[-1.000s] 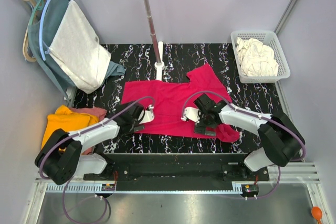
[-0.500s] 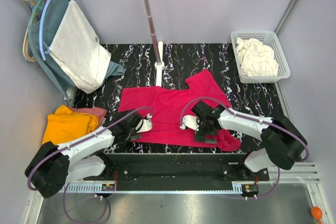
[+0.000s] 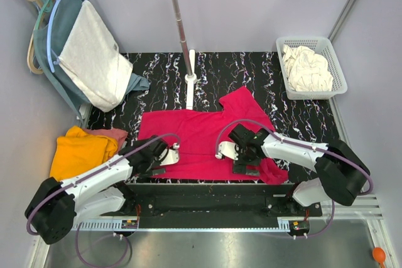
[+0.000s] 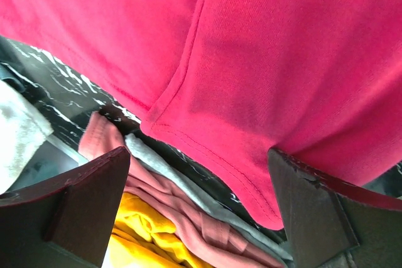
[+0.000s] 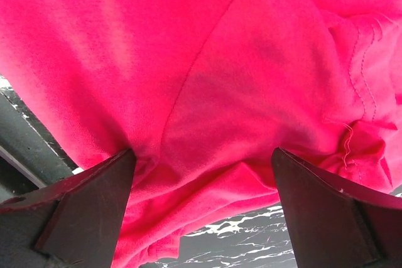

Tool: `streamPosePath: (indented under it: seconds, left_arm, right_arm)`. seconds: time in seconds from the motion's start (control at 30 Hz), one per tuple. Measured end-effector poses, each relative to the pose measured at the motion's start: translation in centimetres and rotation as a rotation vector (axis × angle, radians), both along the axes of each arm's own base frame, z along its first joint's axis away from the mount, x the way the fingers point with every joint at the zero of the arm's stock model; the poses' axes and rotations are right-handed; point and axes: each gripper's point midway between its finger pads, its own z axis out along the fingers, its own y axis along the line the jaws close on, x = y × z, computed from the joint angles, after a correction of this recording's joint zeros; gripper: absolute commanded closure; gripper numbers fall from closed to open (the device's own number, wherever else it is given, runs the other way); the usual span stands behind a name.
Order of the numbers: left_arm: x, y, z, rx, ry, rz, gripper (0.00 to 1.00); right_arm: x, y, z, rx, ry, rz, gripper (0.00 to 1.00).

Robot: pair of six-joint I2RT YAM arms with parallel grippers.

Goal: Fold and stack the t-shirts
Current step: Fold the tshirt

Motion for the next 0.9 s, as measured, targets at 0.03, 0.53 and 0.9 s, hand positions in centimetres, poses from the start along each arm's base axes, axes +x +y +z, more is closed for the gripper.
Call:
streamPosePath:
  seconds: [0.03,0.53,0.9]
  left_arm:
    - [-0.2,0.1,0.0,0.001,0.007,-0.002,0.01]
    - [1.7,-1.7,4.8,-0.081,-0.088,-0.017,0.01]
    - [7.7,-1.7,7.9,-0.19,-0.21,0.085,0.01]
  right_arm:
    - [0.0,0.0,0.0,0.0,-0.002,0.0,0.0]
    - [0.9,-0.2,2.7,0.038,-0.097,-0.044,0.0]
    - [13.8,-1.0,11.6,0.344,-0.35,-0.45,0.0]
